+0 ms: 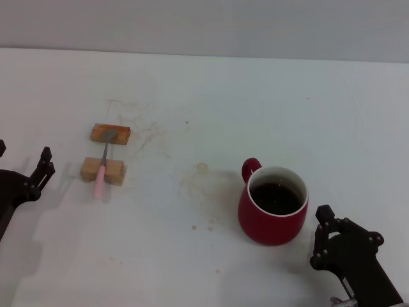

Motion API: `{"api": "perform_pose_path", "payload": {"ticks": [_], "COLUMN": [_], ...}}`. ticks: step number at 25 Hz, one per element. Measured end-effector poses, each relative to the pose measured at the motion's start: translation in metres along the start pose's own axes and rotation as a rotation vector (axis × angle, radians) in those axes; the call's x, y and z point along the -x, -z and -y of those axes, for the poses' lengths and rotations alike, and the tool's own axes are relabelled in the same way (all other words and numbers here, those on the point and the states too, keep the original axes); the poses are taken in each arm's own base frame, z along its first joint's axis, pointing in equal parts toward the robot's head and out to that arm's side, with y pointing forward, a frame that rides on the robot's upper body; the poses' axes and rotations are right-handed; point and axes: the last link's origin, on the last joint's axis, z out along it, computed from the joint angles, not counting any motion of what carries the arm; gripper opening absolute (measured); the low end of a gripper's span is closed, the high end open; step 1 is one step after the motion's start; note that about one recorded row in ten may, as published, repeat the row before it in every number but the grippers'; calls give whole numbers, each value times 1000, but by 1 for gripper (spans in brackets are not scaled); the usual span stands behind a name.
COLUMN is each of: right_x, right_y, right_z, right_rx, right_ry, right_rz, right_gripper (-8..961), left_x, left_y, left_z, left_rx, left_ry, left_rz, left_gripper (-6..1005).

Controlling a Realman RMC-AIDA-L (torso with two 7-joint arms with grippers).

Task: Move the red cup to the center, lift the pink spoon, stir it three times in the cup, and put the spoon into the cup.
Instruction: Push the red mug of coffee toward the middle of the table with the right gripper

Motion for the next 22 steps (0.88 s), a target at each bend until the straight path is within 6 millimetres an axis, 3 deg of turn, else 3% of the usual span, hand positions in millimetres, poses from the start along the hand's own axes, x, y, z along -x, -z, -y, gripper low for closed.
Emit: {"api": "perform_pose_path", "payload": {"ticks": [22], "right_x": [5], "right_y": [-19], "right_z": [-2], "right_rx": [48], "right_ry": [7], "right_rz": [6], "right_gripper": [0], "left_x": [-1], "left_y": [-1], "left_z": [-2], "left_rx": [5], "left_ry": [1], "left_rz": [-3], "left_gripper": [844]}}
